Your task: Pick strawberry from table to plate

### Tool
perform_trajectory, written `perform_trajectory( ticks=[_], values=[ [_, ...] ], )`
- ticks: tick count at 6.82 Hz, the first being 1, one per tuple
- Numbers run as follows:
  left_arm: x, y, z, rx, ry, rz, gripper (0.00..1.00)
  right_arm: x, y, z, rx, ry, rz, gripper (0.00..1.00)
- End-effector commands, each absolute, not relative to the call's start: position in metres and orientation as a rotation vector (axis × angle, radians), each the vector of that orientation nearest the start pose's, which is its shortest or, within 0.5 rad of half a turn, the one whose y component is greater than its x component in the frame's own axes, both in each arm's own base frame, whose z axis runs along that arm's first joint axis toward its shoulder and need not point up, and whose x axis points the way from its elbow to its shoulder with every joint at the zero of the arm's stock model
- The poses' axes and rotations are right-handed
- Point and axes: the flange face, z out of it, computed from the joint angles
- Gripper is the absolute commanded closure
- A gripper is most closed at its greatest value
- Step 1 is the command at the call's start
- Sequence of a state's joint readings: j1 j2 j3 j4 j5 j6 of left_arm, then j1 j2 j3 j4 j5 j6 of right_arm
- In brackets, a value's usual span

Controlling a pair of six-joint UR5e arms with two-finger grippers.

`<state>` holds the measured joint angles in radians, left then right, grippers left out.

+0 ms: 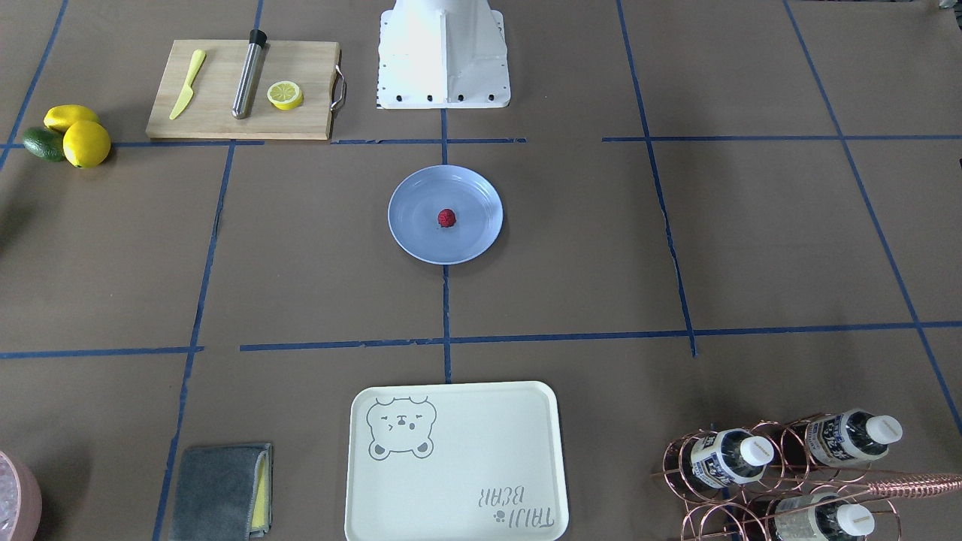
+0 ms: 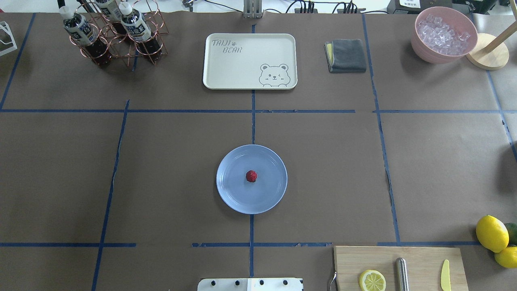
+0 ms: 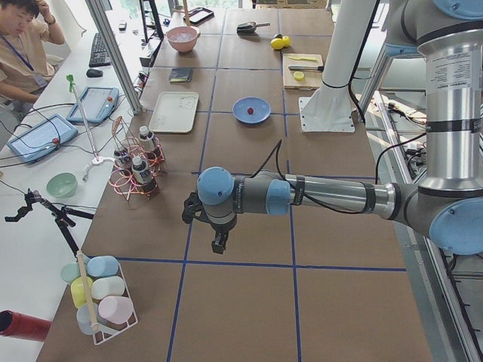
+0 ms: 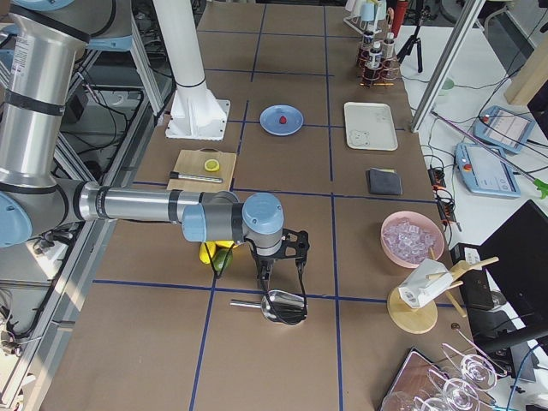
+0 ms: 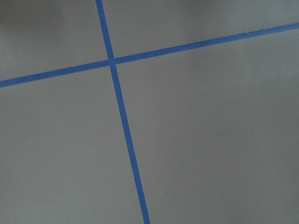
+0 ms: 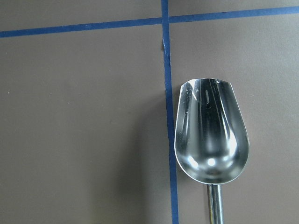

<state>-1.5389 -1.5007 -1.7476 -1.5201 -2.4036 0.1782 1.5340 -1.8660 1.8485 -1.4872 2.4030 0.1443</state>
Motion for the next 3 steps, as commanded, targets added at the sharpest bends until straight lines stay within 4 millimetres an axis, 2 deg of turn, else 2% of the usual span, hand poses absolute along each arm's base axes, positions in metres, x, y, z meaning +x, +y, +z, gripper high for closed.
perform_trajectory(
  ticks=[1,3],
  values=[
    [-0.0479,-0.4704,0.6059,0.118,0.788,0.225,0.00,0.0459,-0.3739,0.6373,-0.014,-0.835,0.073,0.00],
    [-0.0482,-0.4678,0.6097,0.111,0.785,0.219,0.00,0.0429,-0.3786,0.6340,-0.012,-0.834,0.070,0.00]
  ],
)
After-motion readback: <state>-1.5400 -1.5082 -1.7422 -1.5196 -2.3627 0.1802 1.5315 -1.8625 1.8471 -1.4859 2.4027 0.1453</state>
